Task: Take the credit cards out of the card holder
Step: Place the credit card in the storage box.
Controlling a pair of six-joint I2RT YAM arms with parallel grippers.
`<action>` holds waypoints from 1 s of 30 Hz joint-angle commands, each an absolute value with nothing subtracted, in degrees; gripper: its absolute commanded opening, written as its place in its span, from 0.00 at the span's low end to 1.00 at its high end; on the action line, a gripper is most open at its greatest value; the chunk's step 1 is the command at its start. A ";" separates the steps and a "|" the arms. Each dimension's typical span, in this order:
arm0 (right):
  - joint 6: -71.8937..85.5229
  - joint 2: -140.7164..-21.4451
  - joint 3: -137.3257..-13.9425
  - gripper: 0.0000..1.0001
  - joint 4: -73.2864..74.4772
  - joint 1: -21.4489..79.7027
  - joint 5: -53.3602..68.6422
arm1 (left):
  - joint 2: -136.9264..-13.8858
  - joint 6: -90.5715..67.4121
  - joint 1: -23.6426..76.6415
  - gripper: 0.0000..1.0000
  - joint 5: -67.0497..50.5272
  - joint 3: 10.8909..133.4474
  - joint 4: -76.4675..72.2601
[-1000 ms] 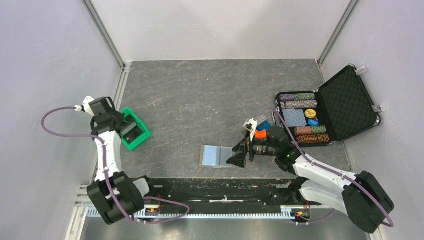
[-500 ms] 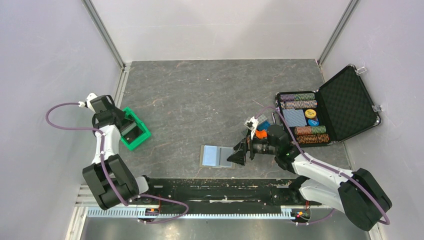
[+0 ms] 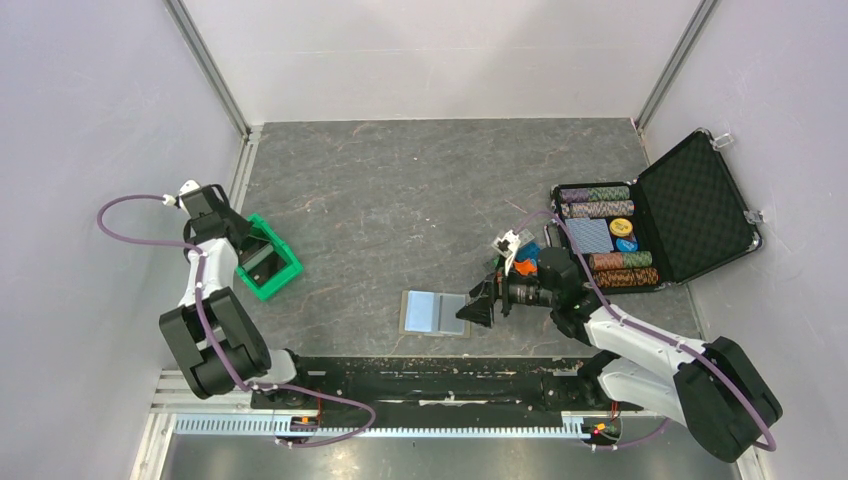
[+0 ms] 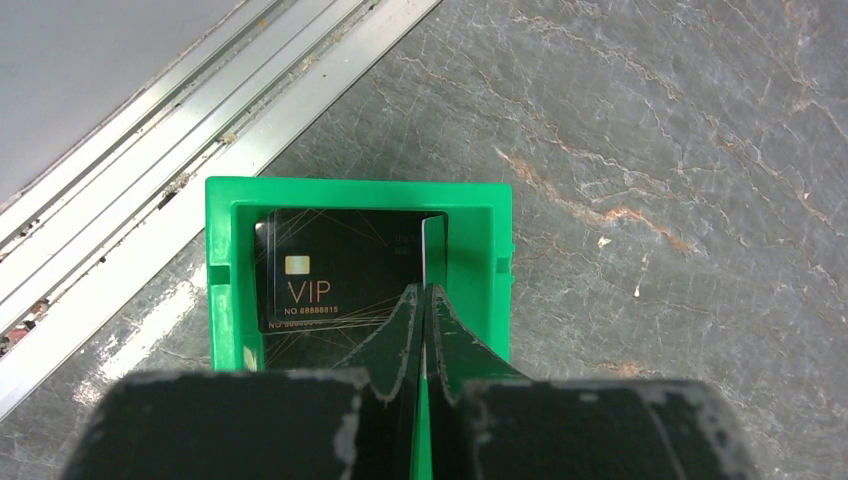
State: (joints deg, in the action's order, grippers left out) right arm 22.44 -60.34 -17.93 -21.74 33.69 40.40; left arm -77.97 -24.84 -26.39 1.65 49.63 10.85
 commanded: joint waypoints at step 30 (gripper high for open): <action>22.58 -59.47 -18.10 0.98 -22.89 30.85 43.42 | -81.21 -19.42 -26.56 0.34 7.07 56.03 14.68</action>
